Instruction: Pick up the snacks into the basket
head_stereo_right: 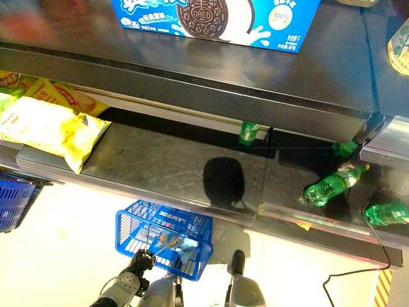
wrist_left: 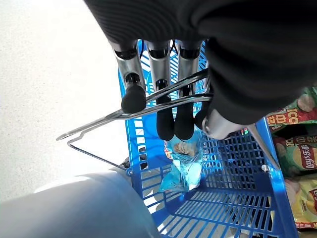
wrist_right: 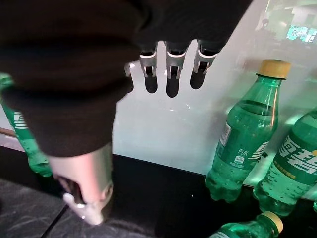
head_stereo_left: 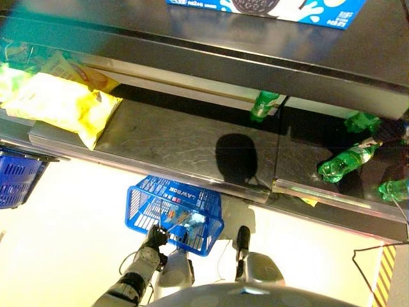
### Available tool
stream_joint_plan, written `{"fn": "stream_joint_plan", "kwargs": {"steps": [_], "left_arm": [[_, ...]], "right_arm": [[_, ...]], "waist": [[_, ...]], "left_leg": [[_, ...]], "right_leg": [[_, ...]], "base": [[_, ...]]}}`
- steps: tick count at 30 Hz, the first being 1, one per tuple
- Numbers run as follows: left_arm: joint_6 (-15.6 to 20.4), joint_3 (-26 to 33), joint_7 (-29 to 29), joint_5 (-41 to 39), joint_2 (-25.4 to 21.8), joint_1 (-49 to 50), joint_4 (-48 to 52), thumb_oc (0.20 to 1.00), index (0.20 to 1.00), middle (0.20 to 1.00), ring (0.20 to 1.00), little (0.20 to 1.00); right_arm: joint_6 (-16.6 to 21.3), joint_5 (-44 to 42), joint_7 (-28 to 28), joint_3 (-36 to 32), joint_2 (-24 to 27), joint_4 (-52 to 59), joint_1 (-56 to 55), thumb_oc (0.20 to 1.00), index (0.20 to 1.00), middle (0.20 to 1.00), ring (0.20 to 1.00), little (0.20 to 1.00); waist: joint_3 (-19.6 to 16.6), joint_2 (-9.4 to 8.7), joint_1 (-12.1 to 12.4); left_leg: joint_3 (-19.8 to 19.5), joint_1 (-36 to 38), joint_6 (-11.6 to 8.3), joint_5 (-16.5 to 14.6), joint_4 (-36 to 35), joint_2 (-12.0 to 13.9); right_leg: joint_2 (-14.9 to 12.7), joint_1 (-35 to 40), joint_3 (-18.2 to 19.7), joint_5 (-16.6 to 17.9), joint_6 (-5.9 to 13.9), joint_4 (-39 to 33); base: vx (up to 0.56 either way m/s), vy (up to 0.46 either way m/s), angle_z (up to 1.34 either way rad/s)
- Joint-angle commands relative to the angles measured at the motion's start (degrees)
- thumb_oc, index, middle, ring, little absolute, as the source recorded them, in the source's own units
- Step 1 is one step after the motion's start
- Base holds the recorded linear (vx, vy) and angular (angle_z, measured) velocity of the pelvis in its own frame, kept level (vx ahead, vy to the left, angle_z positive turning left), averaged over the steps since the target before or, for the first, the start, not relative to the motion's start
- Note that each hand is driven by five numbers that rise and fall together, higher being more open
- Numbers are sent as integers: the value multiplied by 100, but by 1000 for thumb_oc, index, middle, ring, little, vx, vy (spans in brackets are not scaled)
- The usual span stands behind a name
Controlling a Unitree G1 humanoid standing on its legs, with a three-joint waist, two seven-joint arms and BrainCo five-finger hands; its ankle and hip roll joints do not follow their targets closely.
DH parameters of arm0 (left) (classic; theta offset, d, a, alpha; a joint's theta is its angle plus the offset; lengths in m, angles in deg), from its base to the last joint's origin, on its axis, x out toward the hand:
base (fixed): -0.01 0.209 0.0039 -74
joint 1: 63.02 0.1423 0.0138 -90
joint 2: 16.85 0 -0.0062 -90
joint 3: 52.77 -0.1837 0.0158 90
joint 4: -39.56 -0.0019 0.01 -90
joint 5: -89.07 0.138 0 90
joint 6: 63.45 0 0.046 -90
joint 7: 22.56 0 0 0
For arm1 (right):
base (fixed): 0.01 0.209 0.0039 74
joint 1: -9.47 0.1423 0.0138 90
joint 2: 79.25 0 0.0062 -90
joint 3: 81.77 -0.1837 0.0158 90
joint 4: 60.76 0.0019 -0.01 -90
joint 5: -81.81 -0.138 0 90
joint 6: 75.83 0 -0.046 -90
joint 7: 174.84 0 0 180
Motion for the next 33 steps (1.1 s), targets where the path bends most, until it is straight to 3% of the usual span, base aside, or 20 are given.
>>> {"fn": "stream_joint_plan", "kwargs": {"steps": [1, 6, 9, 16, 23, 33], "left_arm": [[12, -246, 109, -91, -168, -133, -407, 200, 200, 200, 200, 200], [-1, -311, 160, -90, -160, -203, -461, 200, 200, 200, 200, 200], [-21, -360, 287, -147, -139, -335, -474, 200, 200, 200, 200, 200], [-40, -316, 411, -188, -116, -429, -522, 200, 200, 200, 200, 200], [-30, -276, 449, -229, -122, -456, -545, 200, 200, 200, 200, 200], [-21, -269, 504, -375, -172, -600, -531, 200, 200, 200, 200, 200]], "right_arm": [[17, 352, 58, 568, 48, -171, 696, 1000, 1000, 1000, 1000, 1000], [-64, 809, 163, 1437, -267, -884, 1368, 1000, 1000, 1000, 1000, 1000], [-183, 1132, 318, 1899, -787, -1616, 1784, 1000, 1000, 1000, 1000, 1000], [-317, 1240, 401, 1943, -1256, -2015, 1867, 1000, 1000, 1000, 1000, 1000], [-330, 1343, 395, 2063, -1374, -2085, 1939, 1000, 1000, 1000, 1000, 1000], [-307, 2114, 276, 2976, -1273, -2216, 2646, 1000, 1000, 1000, 1000, 1000]], "waist": [[-131, -378, 175], [-62, -374, 229], [38, -356, 298], [142, -319, 352], [179, -293, 380], [339, -232, 386]], "left_leg": [[230, 133, -124, -253, -7, 33], [224, 84, -126, -232, -7, 27], [176, 6, -116, -200, -7, 9], [123, -65, -98, -168, -7, -32], [106, -115, -90, -154, -7, -56], [100, -224, -100, -108, -7, -93]], "right_leg": [[-191, -292, 159, 38, 433, 171], [-198, -337, 157, 50, 431, 173], [-209, -402, 129, 68, 428, 187], [-232, -466, 113, 69, 418, 224], [-254, -509, 120, 71, 413, 240], [-303, -655, 151, 107, 421, 291]], "base": [[0, 0, 0], [-14, -4, -2], [-23, -8, 0], [-1, 0, 1], [1, -1, 2], [0, 0, 0]]}}
